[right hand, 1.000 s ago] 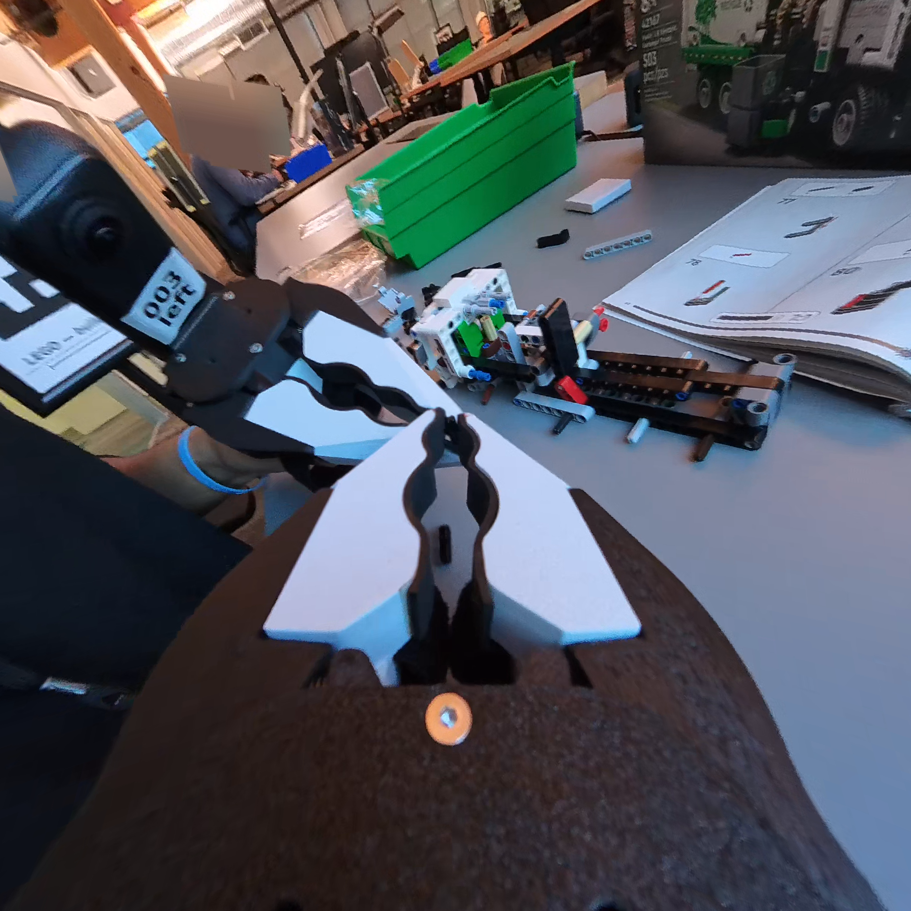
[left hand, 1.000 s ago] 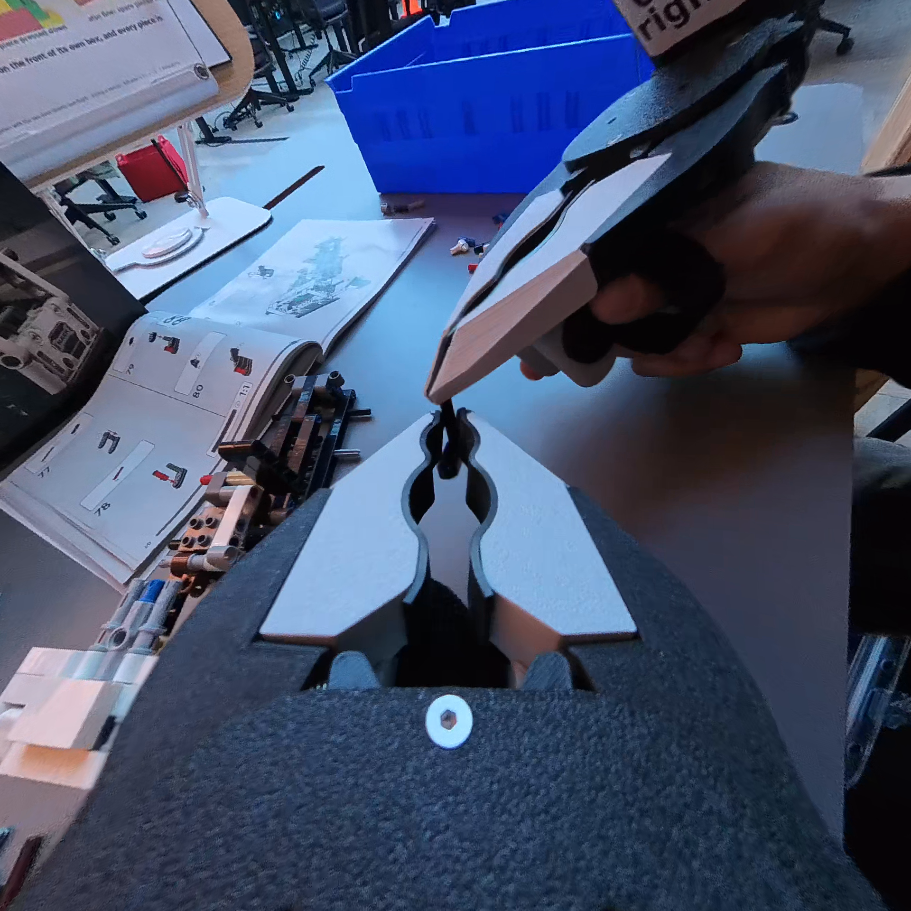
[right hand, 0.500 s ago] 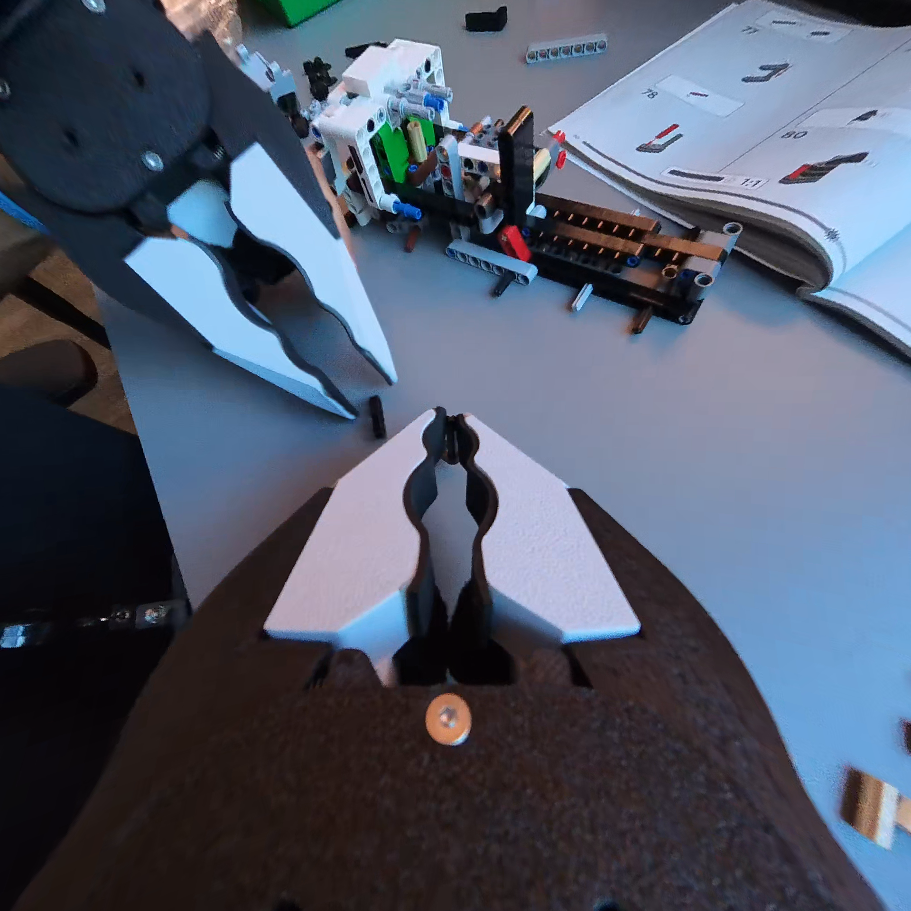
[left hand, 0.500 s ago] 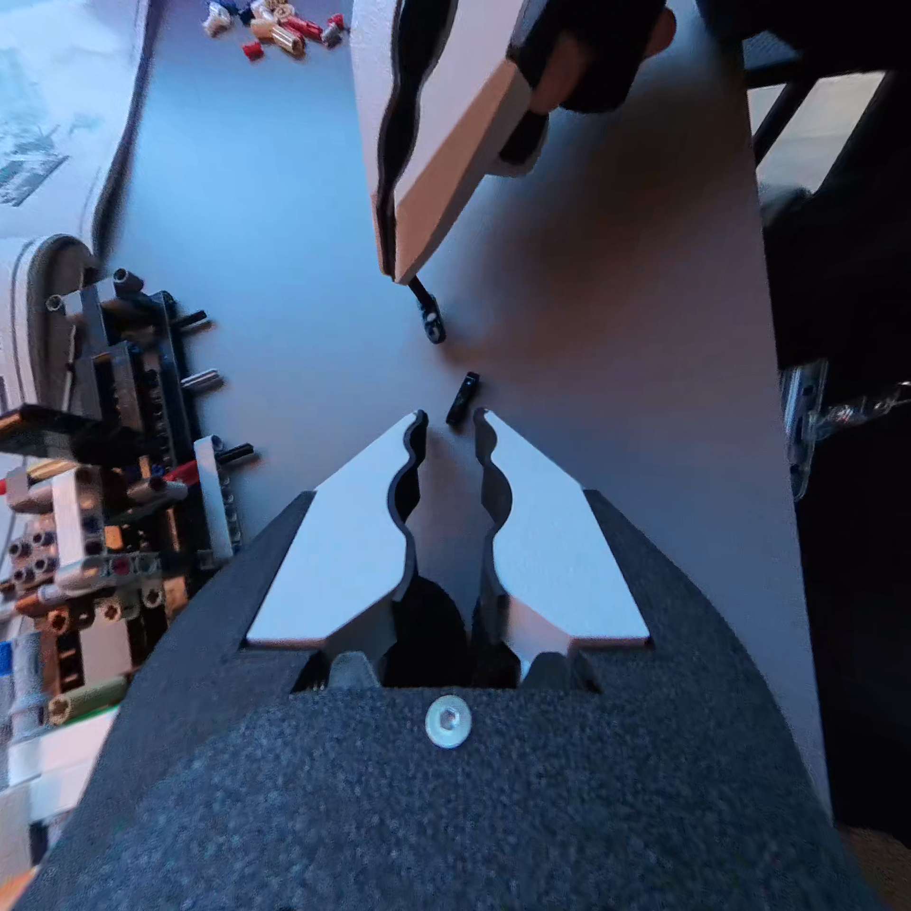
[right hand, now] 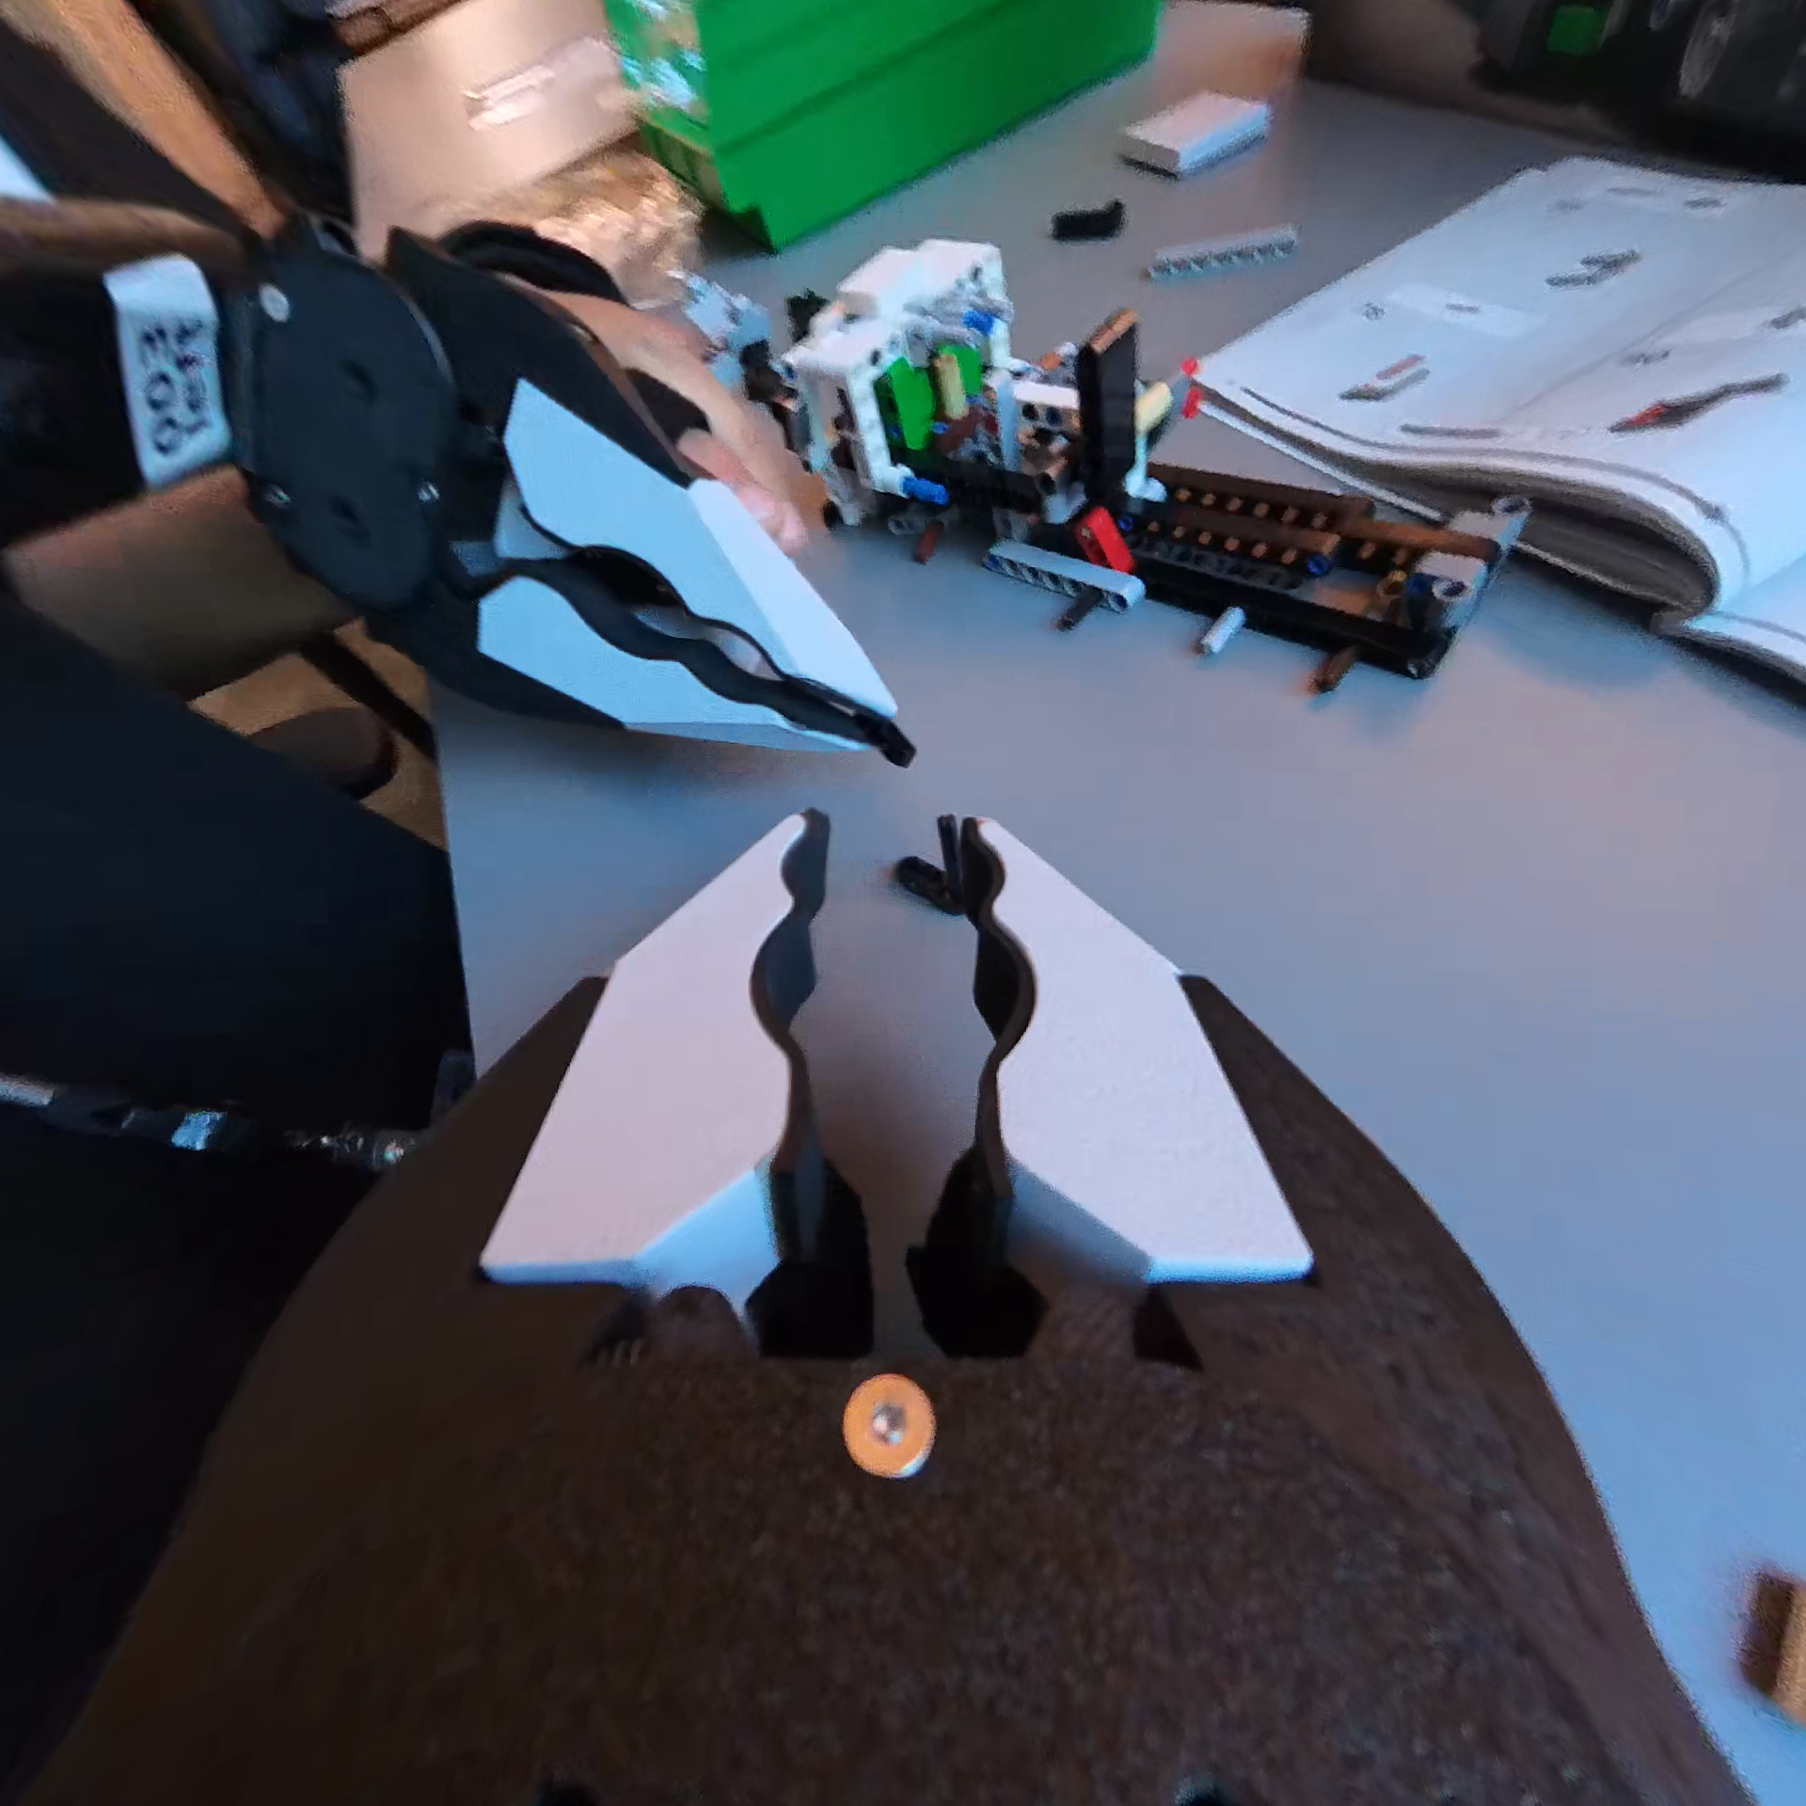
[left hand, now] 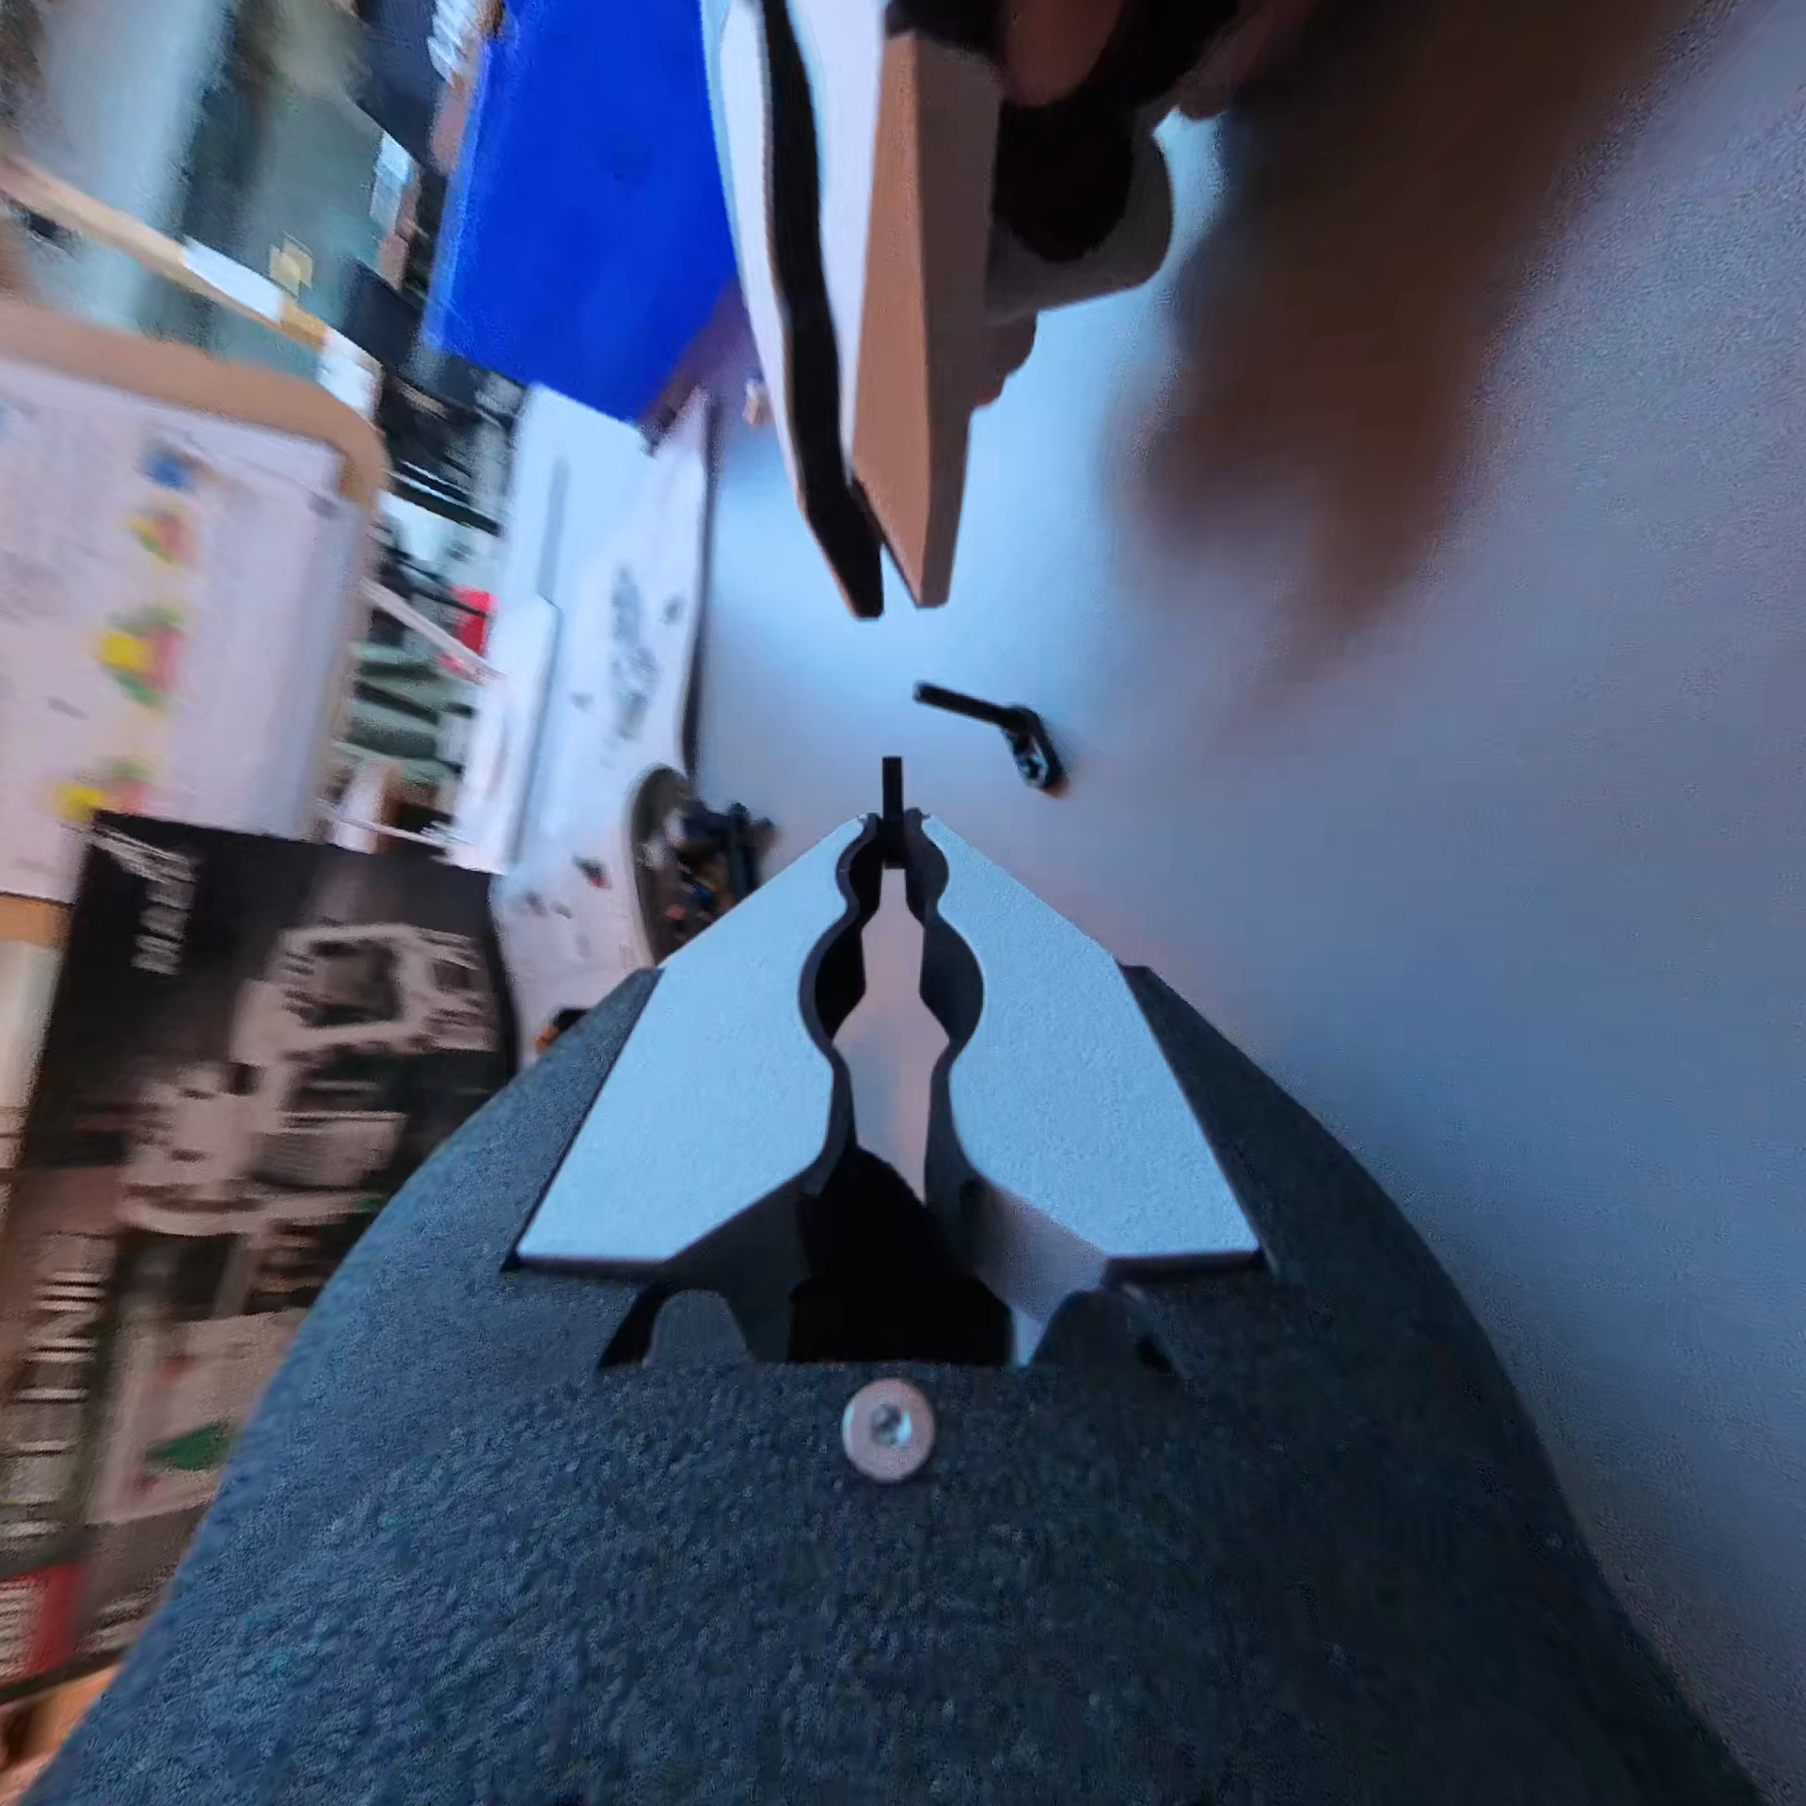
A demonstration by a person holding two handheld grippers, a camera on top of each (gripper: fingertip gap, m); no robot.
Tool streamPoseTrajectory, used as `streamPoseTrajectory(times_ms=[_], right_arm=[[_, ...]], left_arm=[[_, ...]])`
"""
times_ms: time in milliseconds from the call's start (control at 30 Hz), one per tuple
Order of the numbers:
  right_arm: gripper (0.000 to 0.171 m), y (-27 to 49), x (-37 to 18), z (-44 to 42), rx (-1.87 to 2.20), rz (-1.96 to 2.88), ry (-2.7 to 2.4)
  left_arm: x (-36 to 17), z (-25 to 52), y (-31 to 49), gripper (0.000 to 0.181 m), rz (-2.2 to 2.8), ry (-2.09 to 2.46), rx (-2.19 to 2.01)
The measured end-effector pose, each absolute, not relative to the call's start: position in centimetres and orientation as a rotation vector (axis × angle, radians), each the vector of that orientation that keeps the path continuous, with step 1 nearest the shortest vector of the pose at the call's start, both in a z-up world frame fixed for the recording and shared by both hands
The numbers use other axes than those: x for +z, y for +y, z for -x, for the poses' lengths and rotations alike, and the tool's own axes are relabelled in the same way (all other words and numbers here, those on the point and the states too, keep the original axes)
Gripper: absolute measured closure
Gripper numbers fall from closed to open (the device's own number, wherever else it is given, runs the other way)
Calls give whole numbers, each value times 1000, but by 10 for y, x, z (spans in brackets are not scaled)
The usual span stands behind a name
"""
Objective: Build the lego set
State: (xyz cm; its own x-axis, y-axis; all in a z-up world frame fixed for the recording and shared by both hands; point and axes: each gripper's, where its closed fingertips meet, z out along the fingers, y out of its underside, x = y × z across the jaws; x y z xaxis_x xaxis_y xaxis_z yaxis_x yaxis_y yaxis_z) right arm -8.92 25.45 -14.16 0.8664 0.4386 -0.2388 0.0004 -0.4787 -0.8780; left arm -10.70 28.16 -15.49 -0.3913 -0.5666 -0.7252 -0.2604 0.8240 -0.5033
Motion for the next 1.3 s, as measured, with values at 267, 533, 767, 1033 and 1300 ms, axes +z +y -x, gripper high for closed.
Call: streamPoseTrajectory(times_ms=[267,533,767,1033,1300], right_arm=[[144,255,-105,94,821,1842,-387],[165,253,-106,99,871,1812,-376],[165,246,-107,98,848,1796,-450],[165,235,-110,111,811,1753,-663],[165,234,-110,110,844,1755,-650]], left_arm=[[-110,94,261,179,316,1739,-254],[-105,91,251,179,321,1724,-259],[-113,100,241,147,617,1886,-668],[-109,107,230,163,996,2031,-1330],[-109,105,226,174,929,2043,-1303]])
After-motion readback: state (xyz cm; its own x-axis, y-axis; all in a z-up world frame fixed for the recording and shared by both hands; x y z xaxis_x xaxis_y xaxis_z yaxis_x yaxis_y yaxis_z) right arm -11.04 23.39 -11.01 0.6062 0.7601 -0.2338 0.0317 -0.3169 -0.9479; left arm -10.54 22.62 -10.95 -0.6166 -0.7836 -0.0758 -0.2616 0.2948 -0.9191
